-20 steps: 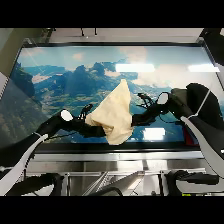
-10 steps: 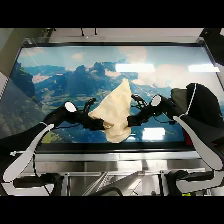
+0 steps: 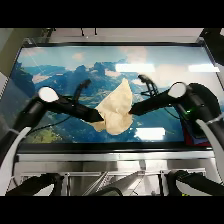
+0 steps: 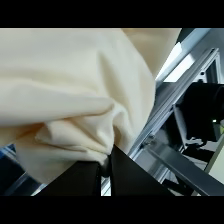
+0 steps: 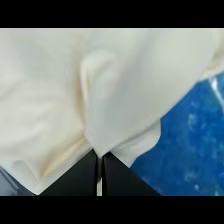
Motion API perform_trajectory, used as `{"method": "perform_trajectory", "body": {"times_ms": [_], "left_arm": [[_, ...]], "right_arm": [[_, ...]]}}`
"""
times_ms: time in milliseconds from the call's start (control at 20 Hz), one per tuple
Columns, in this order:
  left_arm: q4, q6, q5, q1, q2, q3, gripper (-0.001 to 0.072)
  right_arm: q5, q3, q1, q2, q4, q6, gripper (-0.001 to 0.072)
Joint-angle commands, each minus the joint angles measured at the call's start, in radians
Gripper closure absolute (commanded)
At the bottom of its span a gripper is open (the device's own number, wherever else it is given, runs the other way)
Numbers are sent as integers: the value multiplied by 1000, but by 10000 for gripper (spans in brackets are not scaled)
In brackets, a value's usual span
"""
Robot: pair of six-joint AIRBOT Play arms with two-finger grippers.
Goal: Fold the shirts.
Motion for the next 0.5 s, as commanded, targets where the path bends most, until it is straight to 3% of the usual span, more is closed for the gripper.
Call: {"method": "perform_trajectory", "body": {"times_ms": [0, 250, 450], "left_arm": [[-6, -82, -48, 11, 190, 168, 691], [-7, -161, -6, -23, 356, 522, 691], [159, -252, -95, 19, 386, 665, 691]], "right_arm": [[-3, 132, -6, 214, 113, -78, 695], [-34, 419, -7, 338, 113, -122, 695], [-35, 563, -8, 291, 30, -122, 695]]}}
